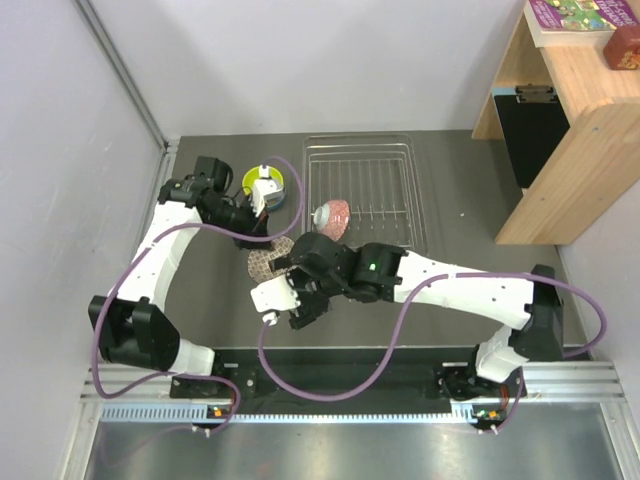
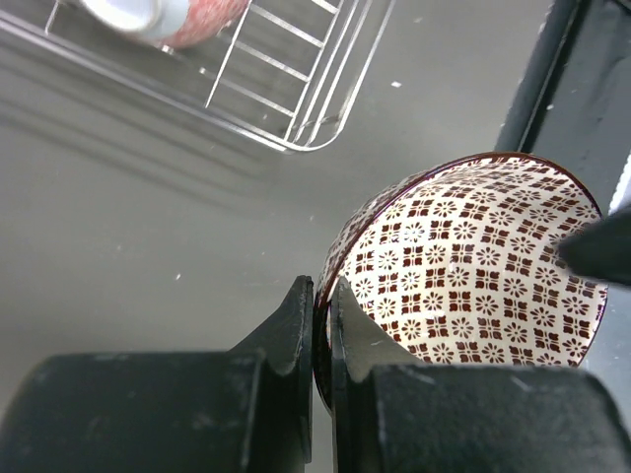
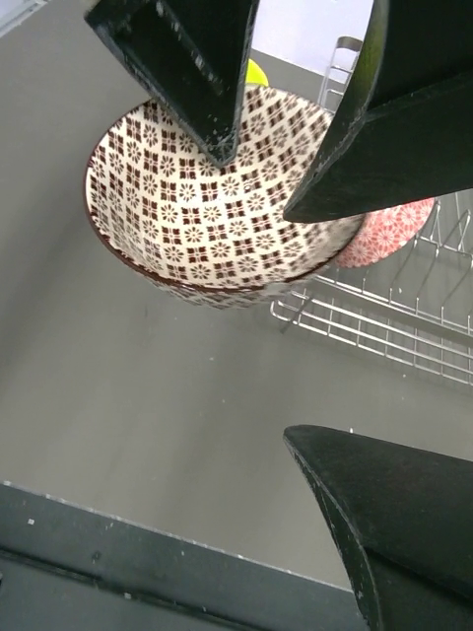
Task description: Load the bowls into the dish rack
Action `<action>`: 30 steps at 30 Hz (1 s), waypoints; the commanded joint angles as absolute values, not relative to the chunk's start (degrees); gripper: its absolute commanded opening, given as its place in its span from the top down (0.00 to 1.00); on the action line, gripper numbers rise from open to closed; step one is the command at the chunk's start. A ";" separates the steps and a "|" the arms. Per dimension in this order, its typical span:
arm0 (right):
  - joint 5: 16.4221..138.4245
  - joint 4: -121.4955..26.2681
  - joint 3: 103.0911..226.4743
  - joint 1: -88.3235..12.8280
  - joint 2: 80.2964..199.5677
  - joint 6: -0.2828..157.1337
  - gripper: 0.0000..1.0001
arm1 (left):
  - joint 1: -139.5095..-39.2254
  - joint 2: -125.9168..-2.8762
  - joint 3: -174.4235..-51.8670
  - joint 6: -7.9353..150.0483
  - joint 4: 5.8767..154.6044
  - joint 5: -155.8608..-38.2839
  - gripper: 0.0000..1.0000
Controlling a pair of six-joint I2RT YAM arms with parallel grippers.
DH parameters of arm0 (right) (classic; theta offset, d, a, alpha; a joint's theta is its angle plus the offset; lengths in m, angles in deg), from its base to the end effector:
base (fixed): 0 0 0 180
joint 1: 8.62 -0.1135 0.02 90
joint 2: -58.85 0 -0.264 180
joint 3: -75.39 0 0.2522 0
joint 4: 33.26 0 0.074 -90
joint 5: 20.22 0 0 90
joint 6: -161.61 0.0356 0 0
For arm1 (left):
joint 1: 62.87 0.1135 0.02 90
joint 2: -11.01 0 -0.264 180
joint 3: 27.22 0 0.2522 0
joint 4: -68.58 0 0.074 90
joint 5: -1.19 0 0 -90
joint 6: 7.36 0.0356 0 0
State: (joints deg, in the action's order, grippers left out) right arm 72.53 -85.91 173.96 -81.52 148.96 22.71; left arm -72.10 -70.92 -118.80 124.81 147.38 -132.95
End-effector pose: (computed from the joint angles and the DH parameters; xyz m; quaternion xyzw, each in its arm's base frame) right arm 0.1008 0.3336 0.3382 -0.8092 0.4397 0.1025 0.3760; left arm 0.2596 -0.0673 0.3241 0.4565 0.7918 -0.3068 0.2656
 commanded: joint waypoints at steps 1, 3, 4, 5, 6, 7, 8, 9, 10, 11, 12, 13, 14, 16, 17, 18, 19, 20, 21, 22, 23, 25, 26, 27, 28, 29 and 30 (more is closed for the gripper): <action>69.96 -82.00 175.28 -82.45 151.30 22.57 0.19 | -72.62 -68.09 -121.57 125.53 151.16 -139.08 1.00; 68.03 -81.56 175.81 -82.62 152.62 22.57 0.22 | -72.71 -68.00 -121.31 125.70 151.69 -139.00 1.00; 67.50 -81.39 175.90 -82.62 152.98 22.39 0.25 | -72.80 -67.92 -121.22 125.70 151.78 -139.00 1.00; 66.45 -80.95 176.07 -82.80 153.50 22.48 0.31 | -72.89 -67.92 -121.13 125.88 152.13 -138.91 1.00; 66.09 -81.12 176.25 -83.06 154.47 22.22 0.35 | -72.97 -67.83 -120.96 125.97 152.30 -138.82 1.00; 65.66 -81.03 176.42 -83.33 154.82 21.96 0.41 | -73.06 -67.83 -120.78 125.97 152.48 -138.56 1.00; 64.43 -81.03 176.69 -83.33 155.26 21.95 0.52 | -73.06 -67.83 -120.61 126.05 152.57 -138.56 1.00; 63.81 -81.03 176.77 -83.94 155.96 21.60 0.56 | -73.06 -67.92 -120.52 126.40 152.83 -138.47 1.00; 63.20 -81.03 176.69 -84.12 156.32 21.25 0.61 | -73.15 -67.92 -120.26 126.58 152.92 -138.21 1.00; 61.62 -80.86 176.34 -84.47 156.58 20.90 0.69 | -73.15 -68.00 -120.08 126.58 152.83 -138.12 1.00; 61.00 -80.60 176.16 -84.91 156.93 20.46 0.75 | -73.15 -68.00 -119.90 126.67 152.92 -138.03 1.00; 60.38 -80.42 175.99 -85.08 157.11 20.28 0.80 | -73.15 -67.92 -119.55 126.58 152.83 -138.03 1.00; 59.42 -80.24 175.55 -85.26 157.29 20.11 0.90 | -73.15 -68.00 -119.46 126.67 152.75 -138.03 1.00; 58.62 -79.89 175.11 -85.79 157.64 19.58 0.99 | -73.15 -68.09 -118.94 126.67 152.48 -138.03 1.00; 57.92 -79.89 174.76 -85.79 157.81 19.58 1.00 | -73.15 -68.09 -118.76 126.58 152.39 -138.20 1.00; 57.66 -79.98 174.67 -86.05 157.82 19.32 1.00 | -73.15 -68.27 -118.67 126.58 152.31 -138.21 1.00; 57.57 -79.98 174.49 -86.05 157.99 19.32 1.00 | -73.15 -68.35 -118.32 126.41 151.70 -138.21 1.00; 57.48 -80.06 174.58 -86.23 157.99 19.32 1.00 | -73.15 -68.53 -118.23 126.32 151.52 -138.12 0.86; 57.65 -80.15 174.58 -86.23 157.90 19.40 1.00 | -73.15 -68.53 -118.06 125.97 151.34 -138.03 0.74; 57.74 -80.24 174.49 -86.23 157.90 19.40 1.00 | -73.15 -68.62 -117.80 125.71 150.82 -138.03 0.59; 57.83 -80.41 174.40 -86.23 157.82 19.40 1.00 | -73.15 -68.53 -117.62 125.44 150.29 -138.12 0.46; 58.35 -80.85 174.40 -86.23 157.82 19.58 1.00 | -73.15 -68.18 -117.18 123.86 147.58 -138.03 0.32; 58.70 -81.12 174.49 -86.23 157.90 19.84 1.00 | -73.15 -67.57 -116.92 121.33 146.08 -137.25 0.26; 59.14 -81.38 174.49 -86.32 157.90 20.02 1.00 | -73.06 -66.96 -116.30 119.83 144.32 -136.80 0.10; 59.93 -81.73 174.32 -86.40 157.90 20.11 1.00 | -73.06 -66.43 -115.86 118.33 142.13 -136.10 0.01; 60.46 -81.91 174.40 -86.32 157.90 20.54 1.00 | -73.06 -65.20 -115.51 115.45 138.28 -135.57 0.01; 60.90 -82.26 174.40 -86.32 157.99 20.55 1.00 | -73.06 -64.76 -114.99 114.29 136.50 -134.70 0.01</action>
